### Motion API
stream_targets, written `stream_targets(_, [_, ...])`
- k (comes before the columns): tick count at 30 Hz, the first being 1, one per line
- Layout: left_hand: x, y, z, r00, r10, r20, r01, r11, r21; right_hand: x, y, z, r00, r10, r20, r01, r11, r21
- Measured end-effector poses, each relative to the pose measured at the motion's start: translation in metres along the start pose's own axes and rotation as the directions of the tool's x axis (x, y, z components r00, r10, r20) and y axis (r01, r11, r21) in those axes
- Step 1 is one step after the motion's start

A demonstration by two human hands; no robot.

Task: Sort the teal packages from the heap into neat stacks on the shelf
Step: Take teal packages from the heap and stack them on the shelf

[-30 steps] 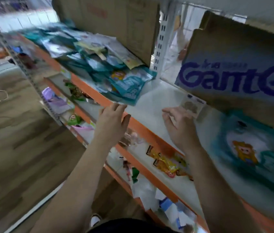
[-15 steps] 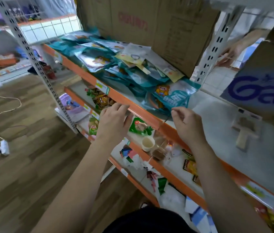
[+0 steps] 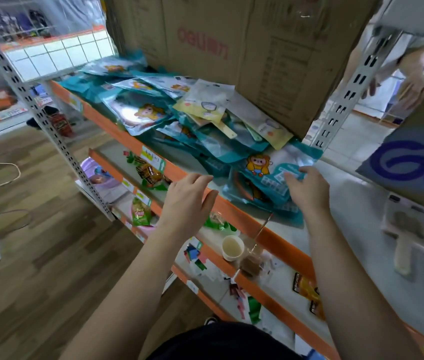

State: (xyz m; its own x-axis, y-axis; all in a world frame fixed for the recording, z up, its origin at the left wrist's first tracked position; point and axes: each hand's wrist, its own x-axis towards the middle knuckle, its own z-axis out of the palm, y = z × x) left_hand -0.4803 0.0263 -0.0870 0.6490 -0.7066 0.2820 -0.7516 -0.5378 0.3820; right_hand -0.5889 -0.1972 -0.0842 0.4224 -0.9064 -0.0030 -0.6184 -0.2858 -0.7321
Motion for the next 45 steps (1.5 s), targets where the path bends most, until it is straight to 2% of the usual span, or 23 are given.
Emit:
stream_targets(2, [0.009, -0.002, 0.007, 1.000, 0.007, -0.002, -0.007, 1.000, -0.015, 0.012, 0.000, 0.004, 0.990, 0.142, 0.016, -0.142, 0.963, 0.229])
stream_targets(4, [0.014, -0.004, 0.013, 1.000, 0.017, 0.009, -0.016, 0.999, -0.033, 0.022, -0.002, 0.008, 0.952, 0.283, 0.118, -0.303, 0.820, 0.486])
stream_targets(6, [0.018, -0.004, 0.018, 0.999, 0.027, 0.037, -0.025, 0.998, -0.058, 0.027, -0.004, 0.009, 0.920, 0.331, 0.209, -0.385, 0.669, 0.635])
stream_targets(12, [0.034, -0.008, 0.028, 0.993, 0.095, 0.070, -0.087, 0.990, -0.115, 0.021, 0.000, 0.006, 0.871, 0.350, 0.345, -0.489, 0.549, 0.678])
stream_targets(14, [0.040, -0.010, 0.031, 0.988, 0.131, 0.077, -0.120, 0.984, -0.135, 0.012, 0.008, -0.001, 0.856, 0.409, 0.316, -0.503, 0.520, 0.690])
stream_targets(17, [0.048, -0.011, 0.038, 0.981, 0.157, 0.118, -0.136, 0.977, -0.165, -0.004, 0.024, -0.018, 0.851, 0.489, 0.189, -0.464, 0.535, 0.705])
stream_targets(20, [0.056, -0.007, 0.045, 0.981, 0.145, 0.131, -0.117, 0.972, -0.204, -0.026, 0.043, -0.033, 0.870, 0.481, 0.106, -0.397, 0.559, 0.728])
stream_targets(23, [0.068, 0.002, 0.051, 0.982, -0.007, 0.186, 0.055, 0.966, -0.254, -0.049, 0.055, -0.044, 0.881, 0.470, 0.052, -0.346, 0.566, 0.748])
stream_targets(25, [0.077, 0.010, 0.057, 0.967, -0.082, 0.242, 0.132, 0.971, -0.198, -0.063, 0.060, -0.051, 0.875, 0.484, 0.024, -0.325, 0.549, 0.770])
stream_targets(29, [0.091, 0.022, 0.062, 0.941, -0.121, 0.317, 0.184, 0.967, -0.174, -0.086, 0.069, -0.060, 0.844, 0.535, -0.047, -0.311, 0.557, 0.770])
stream_targets(31, [0.093, 0.024, 0.063, 0.929, -0.131, 0.346, 0.218, 0.950, -0.224, -0.095, 0.073, -0.064, 0.827, 0.559, -0.067, -0.324, 0.570, 0.755])
stream_targets(35, [0.091, 0.027, 0.070, 0.881, -0.163, 0.445, 0.363, 0.836, -0.412, -0.110, 0.079, -0.070, 0.818, 0.568, -0.088, -0.311, 0.566, 0.764])
stream_targets(38, [0.092, 0.034, 0.072, 0.849, -0.150, 0.507, 0.451, 0.705, -0.547, -0.113, 0.084, -0.078, 0.818, 0.567, -0.098, -0.285, 0.547, 0.787])
stream_targets(43, [0.087, 0.059, 0.067, 0.840, -0.095, 0.534, 0.505, 0.497, -0.706, -0.111, 0.092, -0.097, 0.817, 0.563, -0.124, -0.231, 0.517, 0.824])
stream_targets(45, [0.081, 0.071, 0.065, 0.857, -0.074, 0.510, 0.477, 0.488, -0.731, -0.110, 0.098, -0.109, 0.818, 0.558, -0.140, -0.211, 0.518, 0.829])
